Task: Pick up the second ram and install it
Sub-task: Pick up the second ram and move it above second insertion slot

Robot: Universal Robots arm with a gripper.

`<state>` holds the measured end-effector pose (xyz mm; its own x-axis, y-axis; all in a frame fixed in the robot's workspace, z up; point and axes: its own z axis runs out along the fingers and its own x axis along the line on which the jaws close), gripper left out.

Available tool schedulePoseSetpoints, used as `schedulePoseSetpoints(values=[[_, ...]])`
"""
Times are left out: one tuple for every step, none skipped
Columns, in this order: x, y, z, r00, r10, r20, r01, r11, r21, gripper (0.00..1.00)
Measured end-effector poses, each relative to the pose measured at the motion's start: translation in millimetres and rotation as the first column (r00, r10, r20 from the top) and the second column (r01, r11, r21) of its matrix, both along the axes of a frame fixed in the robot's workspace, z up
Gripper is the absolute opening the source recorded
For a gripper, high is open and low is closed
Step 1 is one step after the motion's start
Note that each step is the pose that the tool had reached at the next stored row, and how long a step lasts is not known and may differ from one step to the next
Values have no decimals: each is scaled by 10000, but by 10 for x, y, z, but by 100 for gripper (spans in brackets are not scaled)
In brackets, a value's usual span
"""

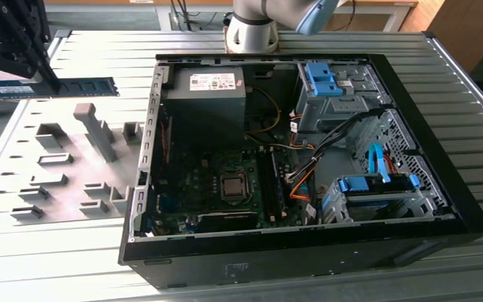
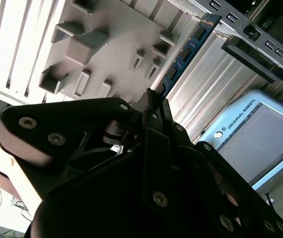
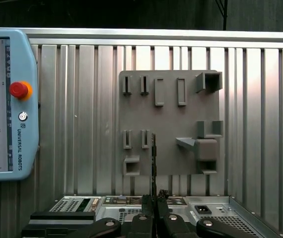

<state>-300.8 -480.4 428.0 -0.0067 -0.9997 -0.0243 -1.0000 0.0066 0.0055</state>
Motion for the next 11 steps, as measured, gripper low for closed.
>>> schedulePoseSetpoints(values=[[10,0,0,10000,0,0,0,10000,0,14],[19,0,0,10000,0,0,0,10000,0,14],[29,0,0,10000,0,0,0,10000,0,14],[40,0,0,10000,0,1,0,10000,0,14],[50,0,0,10000,0,-1,0,10000,-1,14],[59,0,0,10000,0,0,0,10000,0,14],[68,0,0,10000,0,0,0,10000,0,14],[77,0,0,10000,0,0,0,10000,0,14],[87,0,0,10000,0,0,0,10000,0,14],[96,0,0,10000,0,0,0,10000,0,14],[107,0,0,10000,0,0,0,10000,0,14]])
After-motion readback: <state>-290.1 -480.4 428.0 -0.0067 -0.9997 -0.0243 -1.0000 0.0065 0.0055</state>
